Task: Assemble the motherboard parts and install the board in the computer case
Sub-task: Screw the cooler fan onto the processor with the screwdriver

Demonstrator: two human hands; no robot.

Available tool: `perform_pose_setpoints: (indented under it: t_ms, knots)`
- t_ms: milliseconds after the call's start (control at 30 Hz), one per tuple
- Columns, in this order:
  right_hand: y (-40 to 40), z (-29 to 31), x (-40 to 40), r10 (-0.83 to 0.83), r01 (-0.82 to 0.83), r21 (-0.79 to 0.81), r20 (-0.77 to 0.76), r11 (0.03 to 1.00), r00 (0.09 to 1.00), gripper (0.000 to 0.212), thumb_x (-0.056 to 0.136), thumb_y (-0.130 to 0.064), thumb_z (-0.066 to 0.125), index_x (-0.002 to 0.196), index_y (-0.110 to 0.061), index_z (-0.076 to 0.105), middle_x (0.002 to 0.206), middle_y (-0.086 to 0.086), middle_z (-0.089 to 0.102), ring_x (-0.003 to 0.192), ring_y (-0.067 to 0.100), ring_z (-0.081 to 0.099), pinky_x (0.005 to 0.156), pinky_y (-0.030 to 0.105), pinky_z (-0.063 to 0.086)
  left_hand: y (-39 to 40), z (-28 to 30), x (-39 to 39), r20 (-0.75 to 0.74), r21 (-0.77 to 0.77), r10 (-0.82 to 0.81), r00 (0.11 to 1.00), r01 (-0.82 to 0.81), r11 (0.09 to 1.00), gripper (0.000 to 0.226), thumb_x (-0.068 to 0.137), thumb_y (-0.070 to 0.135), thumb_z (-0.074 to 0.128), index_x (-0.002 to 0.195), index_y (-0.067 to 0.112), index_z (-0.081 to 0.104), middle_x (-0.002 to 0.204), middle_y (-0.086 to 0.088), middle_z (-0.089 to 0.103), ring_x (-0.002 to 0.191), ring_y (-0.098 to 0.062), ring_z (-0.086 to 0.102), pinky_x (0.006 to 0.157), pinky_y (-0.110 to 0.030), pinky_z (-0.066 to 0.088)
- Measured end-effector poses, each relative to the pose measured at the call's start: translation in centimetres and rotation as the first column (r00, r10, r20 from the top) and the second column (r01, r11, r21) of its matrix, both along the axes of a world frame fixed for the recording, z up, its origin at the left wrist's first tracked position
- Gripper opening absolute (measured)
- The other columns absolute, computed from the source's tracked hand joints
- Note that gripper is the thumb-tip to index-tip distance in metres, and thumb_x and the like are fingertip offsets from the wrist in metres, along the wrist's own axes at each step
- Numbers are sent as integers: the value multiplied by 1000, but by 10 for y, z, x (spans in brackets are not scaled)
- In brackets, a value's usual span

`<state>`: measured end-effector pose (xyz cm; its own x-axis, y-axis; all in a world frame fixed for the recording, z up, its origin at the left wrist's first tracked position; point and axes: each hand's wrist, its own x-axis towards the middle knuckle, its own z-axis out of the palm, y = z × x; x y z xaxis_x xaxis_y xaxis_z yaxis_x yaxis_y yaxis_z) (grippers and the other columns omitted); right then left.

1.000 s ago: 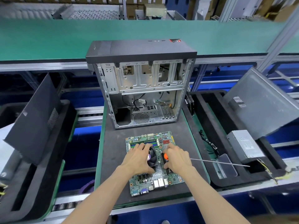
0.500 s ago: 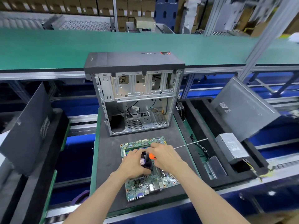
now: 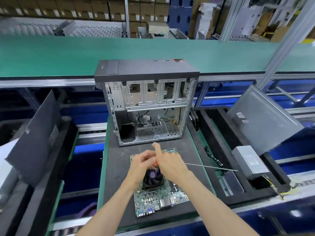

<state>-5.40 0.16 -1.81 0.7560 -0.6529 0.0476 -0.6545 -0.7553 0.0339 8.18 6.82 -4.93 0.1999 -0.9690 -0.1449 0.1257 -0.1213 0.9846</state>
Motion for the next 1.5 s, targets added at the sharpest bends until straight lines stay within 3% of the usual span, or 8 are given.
perform_pose_setpoints:
  t_ms: [300, 500, 633, 800, 933, 1133, 1367, 1500]
  knots:
    - [-47, -16, -6, -16, 23, 113, -59, 993, 998, 85, 90, -9, 55, 155, -14, 0, 112, 13, 65, 94, 39, 66, 63, 41, 40, -43, -8, -27, 76, 56, 79, 994, -83, 995, 22, 102, 6, 51, 106, 15, 71, 93, -6, 76, 85, -16, 69, 74, -22, 53]
    - [-73, -23, -36, -113, 75, 306, 107, 949, 988, 40, 97, -21, 48, 132, -19, 28, 106, 10, 61, 86, 41, 63, 60, 42, 42, -86, -17, -43, 74, 172, 318, 945, -326, 930, 22, 104, 15, 47, 101, 14, 69, 82, -5, 72, 72, -14, 61, 66, -21, 51]
    - [-91, -40, -65, -342, 258, 417, 141, 872, 929, 14, 104, -30, 43, 101, -18, 36, 102, 8, 61, 84, 37, 60, 65, 42, 44, -103, -22, -48, 123, 253, 217, 968, -242, 937, 17, 102, 31, 54, 108, 21, 66, 98, 2, 74, 84, -8, 70, 79, -26, 54]
    - [-118, -64, -89, -591, 491, 467, 87, 735, 802, 22, 104, -31, 45, 109, -9, 47, 113, 12, 53, 97, 36, 58, 77, 42, 44, -103, -26, -51, 339, 320, 75, 938, -190, 928, 12, 96, 33, 59, 102, 33, 70, 97, 11, 71, 90, -6, 66, 74, -25, 51]
    - [-132, -76, -89, -618, 536, 447, 50, 716, 785, 26, 105, -29, 46, 113, -5, 49, 116, 13, 53, 102, 32, 57, 83, 40, 44, -109, -29, -54, 527, 298, -64, 847, -113, 948, 14, 97, 28, 58, 105, 28, 69, 99, 12, 68, 60, 4, 56, 52, -13, 40]
    - [-146, -85, -88, -649, 572, 448, 24, 687, 761, 27, 105, -27, 44, 114, -3, 50, 117, 15, 55, 104, 33, 58, 84, 40, 43, -136, -36, -67, 698, 284, -252, 670, 63, 957, 28, 97, 26, 54, 124, 25, 60, 125, 2, 59, 111, -13, 58, 98, -36, 46]
    - [-175, -92, -106, -710, 664, 370, -17, 650, 704, 27, 103, -33, 46, 105, -7, 53, 110, 10, 58, 102, 36, 60, 73, 39, 40, -171, -61, -83, 774, 476, -498, 391, 158, 865, 47, 94, 35, 54, 139, 30, 45, 142, 4, 47, 129, -24, 42, 105, -46, 34]
    - [-197, -100, -106, -672, 617, 404, -7, 676, 741, 28, 103, -32, 48, 104, -6, 57, 105, 11, 55, 99, 37, 59, 74, 40, 43, -181, -72, -87, 777, 504, -526, 344, 158, 849, 47, 93, 38, 55, 138, 30, 45, 143, 4, 45, 131, -23, 39, 105, -46, 31]
